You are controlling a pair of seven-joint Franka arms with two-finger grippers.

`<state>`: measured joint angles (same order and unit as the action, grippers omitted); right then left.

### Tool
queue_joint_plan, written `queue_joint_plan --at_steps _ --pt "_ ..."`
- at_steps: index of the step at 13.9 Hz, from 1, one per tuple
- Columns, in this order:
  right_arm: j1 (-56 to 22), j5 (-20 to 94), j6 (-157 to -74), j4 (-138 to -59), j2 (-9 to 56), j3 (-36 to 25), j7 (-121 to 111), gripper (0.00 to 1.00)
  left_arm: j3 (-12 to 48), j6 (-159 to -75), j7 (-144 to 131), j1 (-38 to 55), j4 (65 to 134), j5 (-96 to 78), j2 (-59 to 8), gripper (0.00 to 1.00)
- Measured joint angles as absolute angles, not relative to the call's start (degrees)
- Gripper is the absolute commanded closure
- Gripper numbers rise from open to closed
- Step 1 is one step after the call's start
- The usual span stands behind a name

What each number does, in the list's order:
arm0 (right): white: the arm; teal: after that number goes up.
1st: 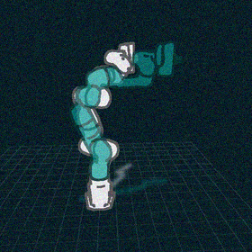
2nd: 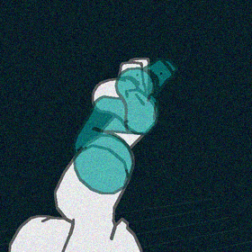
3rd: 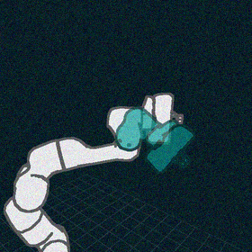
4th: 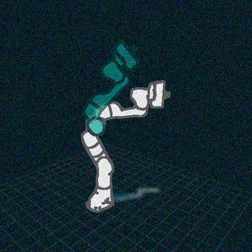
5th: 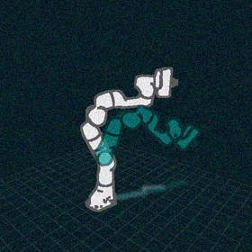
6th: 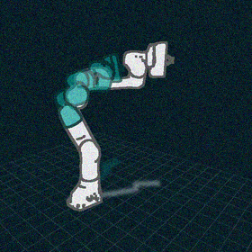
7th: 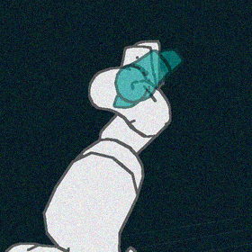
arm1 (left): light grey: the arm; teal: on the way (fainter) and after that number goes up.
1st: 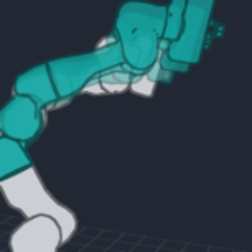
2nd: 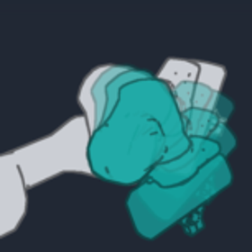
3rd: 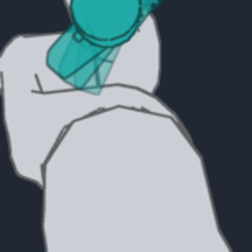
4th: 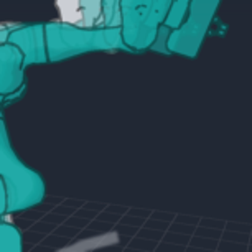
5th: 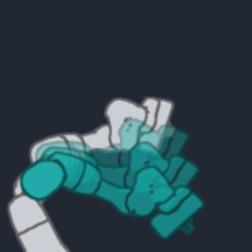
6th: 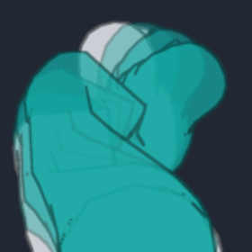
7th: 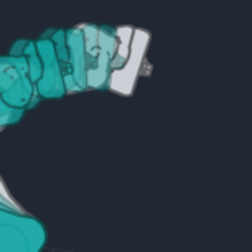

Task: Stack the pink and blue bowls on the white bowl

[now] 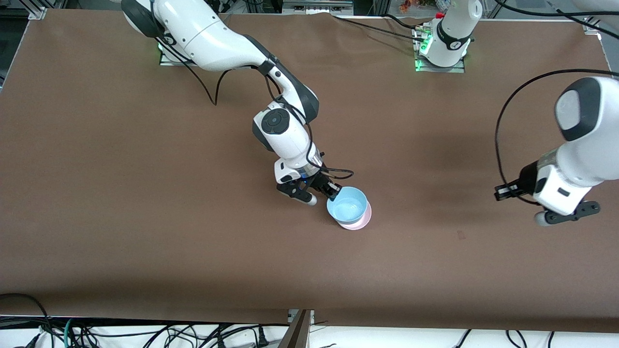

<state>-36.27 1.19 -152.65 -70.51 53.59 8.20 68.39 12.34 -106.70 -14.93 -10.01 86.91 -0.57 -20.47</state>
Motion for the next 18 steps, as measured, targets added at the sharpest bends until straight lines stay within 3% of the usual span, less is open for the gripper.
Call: queue_joint_plan --at_steps 4,11,12,13,14,18 --pt "-36.4 1.2 -152.8 -69.3 54.7 8.2 68.4 1.0 12.5 -104.0 -13.1 -10.4 88.2 -0.2 -16.9 1.0" --pt "-37.3 1.1 -153.7 -69.1 56.7 8.1 68.4 1.0 14.4 -103.6 -13.1 -9.9 97.9 1.5 -6.9 1.0" --pt "-37.3 1.1 -153.7 -69.0 56.7 8.1 68.4 0.72 15.0 -103.4 -13.1 -9.9 98.8 1.9 -5.6 1.0" --pt "-37.3 1.1 -153.7 -69.0 56.7 8.1 68.4 0.11 15.5 -102.8 -13.1 -9.9 99.4 2.1 -4.4 1.0" --pt "-37.3 1.1 -153.7 -68.9 56.7 8.1 68.4 0.0 16.0 -102.1 -13.0 -9.9 99.9 2.2 -3.5 1.0" --pt "-37.5 1.1 -153.7 -68.8 56.7 8.1 68.4 0.0 17.4 -99.1 -11.3 -9.8 100.5 2.2 -0.7 1.0"
